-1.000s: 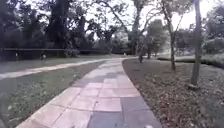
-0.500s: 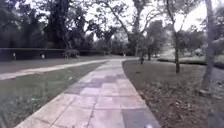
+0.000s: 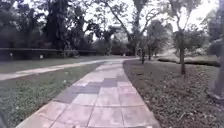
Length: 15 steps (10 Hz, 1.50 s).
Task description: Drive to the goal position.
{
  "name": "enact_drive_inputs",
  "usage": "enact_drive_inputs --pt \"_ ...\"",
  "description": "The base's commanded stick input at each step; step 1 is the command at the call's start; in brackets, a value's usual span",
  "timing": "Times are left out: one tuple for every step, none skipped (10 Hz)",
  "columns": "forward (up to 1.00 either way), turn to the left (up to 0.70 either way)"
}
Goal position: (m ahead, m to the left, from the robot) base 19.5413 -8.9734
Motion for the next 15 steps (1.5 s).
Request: enact_drive_inputs --pt "0.70 0.00" --pt "0.70 0.00" --pt "0.70 0.00" --pt "0.70 0.16" --pt "0.70 0.34" --pt "0.70 0.11" --pt "0.70 0.00" --pt "0.70 0.00" --pt "0.70 0.00" --pt "0.70 0.00" --pt "0.70 0.00" --pt "0.70 0.00" --pt "0.70 0.00" --pt "0.70 0.00" --pt "0.70 0.00"
